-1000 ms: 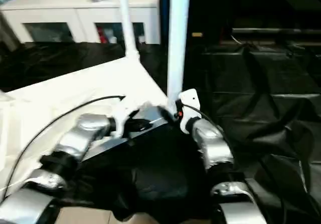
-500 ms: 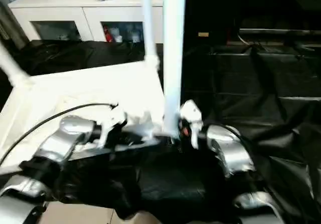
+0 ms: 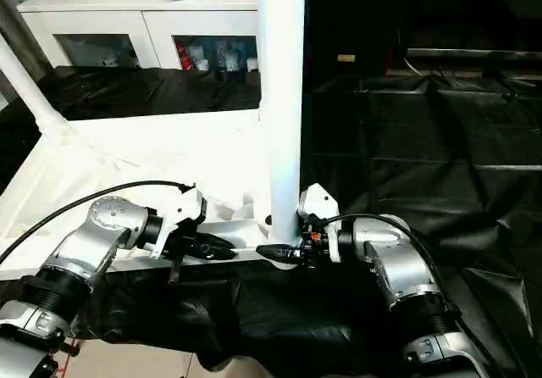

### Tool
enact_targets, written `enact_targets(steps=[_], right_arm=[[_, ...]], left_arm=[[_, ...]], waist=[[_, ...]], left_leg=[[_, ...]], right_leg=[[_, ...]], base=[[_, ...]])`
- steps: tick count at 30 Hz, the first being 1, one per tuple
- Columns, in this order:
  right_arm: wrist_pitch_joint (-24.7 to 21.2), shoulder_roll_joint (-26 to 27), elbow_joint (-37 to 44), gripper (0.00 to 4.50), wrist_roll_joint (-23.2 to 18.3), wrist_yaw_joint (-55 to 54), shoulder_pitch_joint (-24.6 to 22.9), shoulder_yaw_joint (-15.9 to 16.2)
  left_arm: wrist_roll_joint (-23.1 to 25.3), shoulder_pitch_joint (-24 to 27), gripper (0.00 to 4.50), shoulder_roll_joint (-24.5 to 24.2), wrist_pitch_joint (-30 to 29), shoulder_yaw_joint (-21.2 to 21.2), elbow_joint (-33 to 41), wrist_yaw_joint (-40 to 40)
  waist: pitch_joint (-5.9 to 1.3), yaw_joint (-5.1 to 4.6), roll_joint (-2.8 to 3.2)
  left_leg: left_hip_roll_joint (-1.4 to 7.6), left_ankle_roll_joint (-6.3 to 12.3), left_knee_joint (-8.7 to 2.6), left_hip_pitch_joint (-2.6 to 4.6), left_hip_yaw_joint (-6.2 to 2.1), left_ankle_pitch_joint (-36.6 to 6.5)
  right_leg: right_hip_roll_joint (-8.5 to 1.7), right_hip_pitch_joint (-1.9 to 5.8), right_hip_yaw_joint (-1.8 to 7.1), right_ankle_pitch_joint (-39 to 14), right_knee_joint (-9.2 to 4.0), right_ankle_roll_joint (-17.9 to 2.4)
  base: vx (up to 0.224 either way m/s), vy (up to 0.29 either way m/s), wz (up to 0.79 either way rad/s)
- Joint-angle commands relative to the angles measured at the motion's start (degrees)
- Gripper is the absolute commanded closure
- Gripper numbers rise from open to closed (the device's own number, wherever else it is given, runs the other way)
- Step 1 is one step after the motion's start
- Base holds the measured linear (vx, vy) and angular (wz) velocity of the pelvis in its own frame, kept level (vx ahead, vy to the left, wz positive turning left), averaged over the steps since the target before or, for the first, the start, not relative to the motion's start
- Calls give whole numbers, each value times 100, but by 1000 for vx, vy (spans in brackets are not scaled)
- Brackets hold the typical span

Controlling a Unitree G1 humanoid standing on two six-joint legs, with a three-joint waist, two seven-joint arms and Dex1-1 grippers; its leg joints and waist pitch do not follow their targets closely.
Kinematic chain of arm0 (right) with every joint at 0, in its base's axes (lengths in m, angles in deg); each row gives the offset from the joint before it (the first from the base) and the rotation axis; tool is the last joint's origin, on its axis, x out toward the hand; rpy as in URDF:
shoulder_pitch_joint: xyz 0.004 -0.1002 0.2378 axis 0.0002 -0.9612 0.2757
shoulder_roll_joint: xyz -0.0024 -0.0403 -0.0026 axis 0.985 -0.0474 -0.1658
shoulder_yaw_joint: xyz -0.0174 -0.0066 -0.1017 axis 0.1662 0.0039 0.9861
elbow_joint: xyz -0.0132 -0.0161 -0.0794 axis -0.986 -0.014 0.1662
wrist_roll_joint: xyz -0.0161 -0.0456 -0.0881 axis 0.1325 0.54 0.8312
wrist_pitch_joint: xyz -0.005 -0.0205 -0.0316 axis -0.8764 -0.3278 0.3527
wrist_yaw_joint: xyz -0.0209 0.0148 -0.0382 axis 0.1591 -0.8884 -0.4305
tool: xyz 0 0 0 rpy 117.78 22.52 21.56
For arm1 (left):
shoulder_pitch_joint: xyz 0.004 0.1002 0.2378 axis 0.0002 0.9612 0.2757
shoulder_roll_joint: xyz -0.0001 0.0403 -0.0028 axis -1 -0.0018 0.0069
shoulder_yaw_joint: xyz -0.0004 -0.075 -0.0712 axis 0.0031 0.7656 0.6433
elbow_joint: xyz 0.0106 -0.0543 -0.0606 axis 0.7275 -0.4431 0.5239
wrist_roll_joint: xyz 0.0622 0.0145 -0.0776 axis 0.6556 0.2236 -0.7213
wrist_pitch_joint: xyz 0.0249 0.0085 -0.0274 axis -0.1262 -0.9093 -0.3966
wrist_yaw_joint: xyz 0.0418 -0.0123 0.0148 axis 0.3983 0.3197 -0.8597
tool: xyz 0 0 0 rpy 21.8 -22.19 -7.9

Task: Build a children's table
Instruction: Rotate leg to tighten

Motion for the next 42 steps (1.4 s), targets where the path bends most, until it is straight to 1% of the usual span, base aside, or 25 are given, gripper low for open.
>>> enact_targets(steps=[1,3,4,6,7,8,9,11,14,15,16,17,19,21,24,25,26,28,31,35,36,37,38,41,42], right_arm=[[-153,339,1,174,49,-62,-125,476],[-86,494,-135,174,105,-482,-102,344],[-46,638,-267,174,131,-843,-67,220],[104,978,-633,175,261,-1769,47,-24],[96,1081,-721,175,285,-2010,74,-77],[63,1185,-814,175,321,-2300,109,-134],[5,1320,-948,175,349,-2697,167,-228],[-3,1535,-1095,175,376,-3185,235,-324],[-189,1914,-1400,175,429,-4209,410,-541],[-195,1991,-1467,175,443,-4376,449,-587],[-195,1991,-1467,175,443,-4376,449,-587],[-176,2217,-1685,175,489,-4723,596,-691],[-91,2332,-1824,175,558,-4923,693,-682],[14,2366,-1844,119,547,-4894,714,-669],[63,2434,-1820,99,386,-4706,725,-744],[85,2432,-1817,69,394,-4699,730,-744],[149,2354,-1781,69,456,-4593,731,-663],[274,2218,-1744,58,545,-4408,748,-572],[388,2042,-1670,58,474,-3892,763,-524],[522,1571,-1426,58,431,-2819,670,-228],[556,1339,-1264,58,423,-2319,570,-47],[581,1193,-1165,58,428,-1982,504,59],[581,1193,-1165,58,428,-1982,504,59],[518,823,-827,58,329,-1121,311,245],[437,579,-608,58,230,-560,196,339]], left_arm=[[-201,-102,450,295,-26,-12,200,-290],[-162,-141,450,402,-101,41,148,-550],[-136,-196,450,515,-158,94,76,-793],[-60,-357,450,807,-207,199,-145,-1373],[-10,-414,450,892,-251,206,-212,-1556],[43,-471,450,970,-255,206,-284,-1726],[106,-545,450,1068,-276,213,-379,-1948],[199,-664,450,1235,-355,222,-530,-2310],[279,-837,450,1552,-517,303,-745,-2973],[300,-865,450,1614,-533,324,-783,-3109],[300,-865,450,1614,-533,324,-783,-3109],[363,-929,450,1803,-585,369,-877,-3449],[393,-958,450,1913,-605,375,-926,-3626],[369,-941,450,1937,-588,351,-897,-3560],[309,-881,450,1927,-543,299,-806,-3341],[300,-862,450,1911,-513,287,-781,-3271],[259,-800,450,1828,-446,253,-692,-3053],[201,-720,450,1687,-348,205,-569,-2720],[146,-655,450,1523,-335,169,-465,-2417],[59,-554,450,1239,-198,100,-332,-1826],[32,-524,450,1138,-190,75,-282,-1635],[18,-504,450,1074,-186,64,-247,-1507],[18,-504,450,1074,-186,64,-247,-1507],[-44,-439,450,891,-184,26,-142,-1139],[-73,-397,450,736,-131,-22,-80,-859]], waist=[[-316,3,-58],[-303,-3,-76],[-294,-14,-105],[-262,-53,-84],[-264,-65,-133],[-263,-64,-103],[-255,-87,-109],[-267,-83,-104],[-261,-104,-98],[-279,-87,-72],[-274,-92,-86],[-283,-79,-75],[-297,-80,-61],[-302,-76,-83],[-303,-82,-82],[-302,-82,-80],[-295,-86,-113],[-305,-91,-90],[-338,-141,-88],[-354,-184,-71],[-346,-181,-72],[-350,-134,-74],[-343,-117,-77],[-320,-58,-82],[-311,-33,-92]], left_leg=[[82,503,-346,-24,25,-1239],[77,441,-358,-21,22,-1274],[74,426,-361,-22,26,-1318],[52,274,-375,4,16,-1537],[43,250,-379,4,15,-1558],[38,203,-384,25,-2,-1595],[32,192,-396,3,-6,-1592],[32,193,-391,28,-3,-1609],[23,179,-390,20,7,-1603],[17,174,-384,32,0,-1581],[18,192,-387,15,3,-1580],[17,226,-380,7,6,-1537],[24,223,-379,17,4,-1511],[15,283,-370,-4,13,-1460],[17,374,-371,-27,10,-1393],[20,376,-372,-23,9,-1396],[20,384,-376,-22,12,-1432],[21,399,-372,-39,8,-1423],[23,486,-345,-62,4,-1137],[30,725,-297,-78,17,-878],[32,747,-299,-74,22,-892],[47,794,-285,-47,34,-946],[56,823,-284,-63,40,-948],[82,773,-298,-29,51,-1173],[86,747,-321,-37,40,-1233]], right_leg=[[-216,327,171,-1252,-413,-1416],[-223,318,173,-1433,-425,-1362],[-222,312,174,-1541,-440,-1332],[-245,272,177,-2141,-502,-1179],[-238,278,171,-2281,-524,-1105],[-235,266,174,-2456,-526,-1016],[-227,275,174,-2455,-534,-967],[-228,255,183,-2419,-547,-933],[-211,242,184,-2289,-542,-973],[-217,257,177,-2220,-534,-982],[-214,262,179,-2181,-538,-986],[-218,268,182,-2064,-529,-1008],[-214,268,177,-1899,-515,-1059],[-214,290,177,-1700,-501,-1114],[-224,308,171,-1646,-496,-1122],[-223,304,170,-1658,-499,-1122],[-219,299,168,-1736,-510,-1115],[-232,310,173,-1716,-496,-1126],[-221,339,168,-1100,-430,-1305],[-218,373,149,-454,-368,-1587],[-216,369,146,-474,-377,-1605],[-207,370,138,-510,-382,-1614],[-212,374,142,-523,-368,-1635],[-212,342,155,-908,-397,-1583],[-216,347,155,-1078,-404,-1544]], base=[[0,0,0],[0,0,0],[0,0,0],[0,0,0],[0,0,0],[0,0,0],[0,0,0],[0,0,0],[0,0,0],[0,0,0],[0,0,0],[0,0,0],[0,0,0],[0,0,0],[0,0,0],[0,0,0],[0,0,0],[0,0,0],[0,0,0],[0,0,0],[0,0,0],[0,0,0],[0,0,0],[0,0,0],[0,0,0]])
